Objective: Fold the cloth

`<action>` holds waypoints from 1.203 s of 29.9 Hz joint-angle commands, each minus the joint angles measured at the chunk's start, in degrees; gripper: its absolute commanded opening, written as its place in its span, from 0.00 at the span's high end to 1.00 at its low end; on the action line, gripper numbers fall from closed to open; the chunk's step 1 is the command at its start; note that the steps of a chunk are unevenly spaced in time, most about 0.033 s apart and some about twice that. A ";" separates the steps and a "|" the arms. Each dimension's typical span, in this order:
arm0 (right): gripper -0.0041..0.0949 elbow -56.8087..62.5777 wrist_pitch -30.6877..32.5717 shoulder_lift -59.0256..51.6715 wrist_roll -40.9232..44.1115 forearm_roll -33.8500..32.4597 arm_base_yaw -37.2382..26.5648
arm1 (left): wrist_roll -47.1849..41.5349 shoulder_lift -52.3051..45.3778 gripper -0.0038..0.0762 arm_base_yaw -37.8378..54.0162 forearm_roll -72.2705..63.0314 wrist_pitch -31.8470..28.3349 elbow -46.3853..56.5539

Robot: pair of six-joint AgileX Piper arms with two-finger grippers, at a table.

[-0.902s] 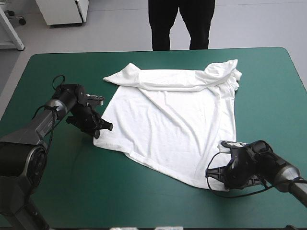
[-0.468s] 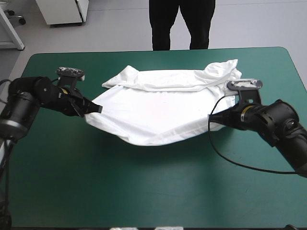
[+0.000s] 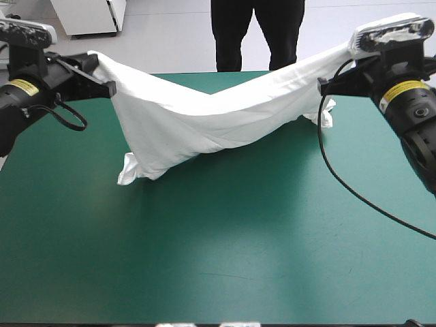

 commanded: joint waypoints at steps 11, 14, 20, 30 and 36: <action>0.98 -18.08 -22.24 1.94 -0.83 -12.75 0.01 | 11.10 -1.46 0.96 -0.08 -9.50 -26.38 -17.02; 0.98 -22.78 -25.37 3.31 -2.62 -12.75 0.01 | 14.06 -1.46 0.96 -0.08 -11.43 -27.82 -19.90; 0.98 -29.20 -26.78 4.39 -3.03 -12.33 0.01 | 15.57 -1.46 0.96 -0.08 -11.43 -28.86 -24.08; 0.98 -29.52 -12.61 7.88 -1.31 -12.37 0.01 | 15.57 3.43 0.96 -0.08 -11.43 -28.31 -24.38; 0.98 -30.38 -24.04 16.21 4.74 -15.99 -5.95 | 15.57 12.26 0.96 -0.08 -11.18 -43.84 -24.49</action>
